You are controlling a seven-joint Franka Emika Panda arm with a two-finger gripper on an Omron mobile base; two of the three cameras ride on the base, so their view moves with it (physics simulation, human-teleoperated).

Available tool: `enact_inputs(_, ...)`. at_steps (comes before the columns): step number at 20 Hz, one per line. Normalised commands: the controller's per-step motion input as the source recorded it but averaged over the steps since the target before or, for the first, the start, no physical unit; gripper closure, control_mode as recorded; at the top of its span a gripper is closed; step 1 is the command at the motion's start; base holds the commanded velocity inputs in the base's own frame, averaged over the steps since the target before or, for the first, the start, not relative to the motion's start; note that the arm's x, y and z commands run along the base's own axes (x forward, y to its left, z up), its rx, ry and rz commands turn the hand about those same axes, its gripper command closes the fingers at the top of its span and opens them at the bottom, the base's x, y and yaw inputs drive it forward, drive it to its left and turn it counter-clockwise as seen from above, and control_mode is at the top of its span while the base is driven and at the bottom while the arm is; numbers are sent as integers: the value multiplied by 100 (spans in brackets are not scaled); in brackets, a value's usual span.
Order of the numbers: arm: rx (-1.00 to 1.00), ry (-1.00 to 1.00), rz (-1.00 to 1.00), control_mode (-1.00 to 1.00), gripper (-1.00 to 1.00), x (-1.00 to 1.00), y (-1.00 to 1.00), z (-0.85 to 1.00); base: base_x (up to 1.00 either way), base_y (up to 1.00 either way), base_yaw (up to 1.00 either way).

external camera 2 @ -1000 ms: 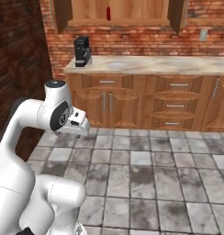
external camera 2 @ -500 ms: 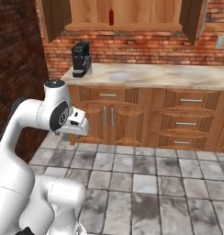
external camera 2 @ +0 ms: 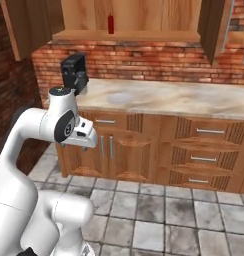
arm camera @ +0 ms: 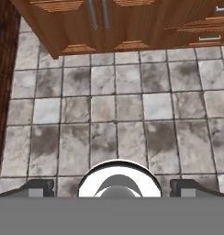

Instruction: Move the hot dog bun to the plate on the dining table and place the condiment next to that plate. Then navigate to the fridge and take the sausage and place it on the plate as well.

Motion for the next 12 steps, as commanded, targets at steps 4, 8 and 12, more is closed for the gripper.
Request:
enact_inputs(4, 0, 0, 0, 100, -100, 0, 0, 0, 100, -46, 17)
enact_inputs(8, 0, 0, 0, 100, -100, 0, 0, 0, 100, -42, 19)
enact_inputs(12, 0, 0, 0, 100, -100, 0, 0, 0, 100, -24, 13)
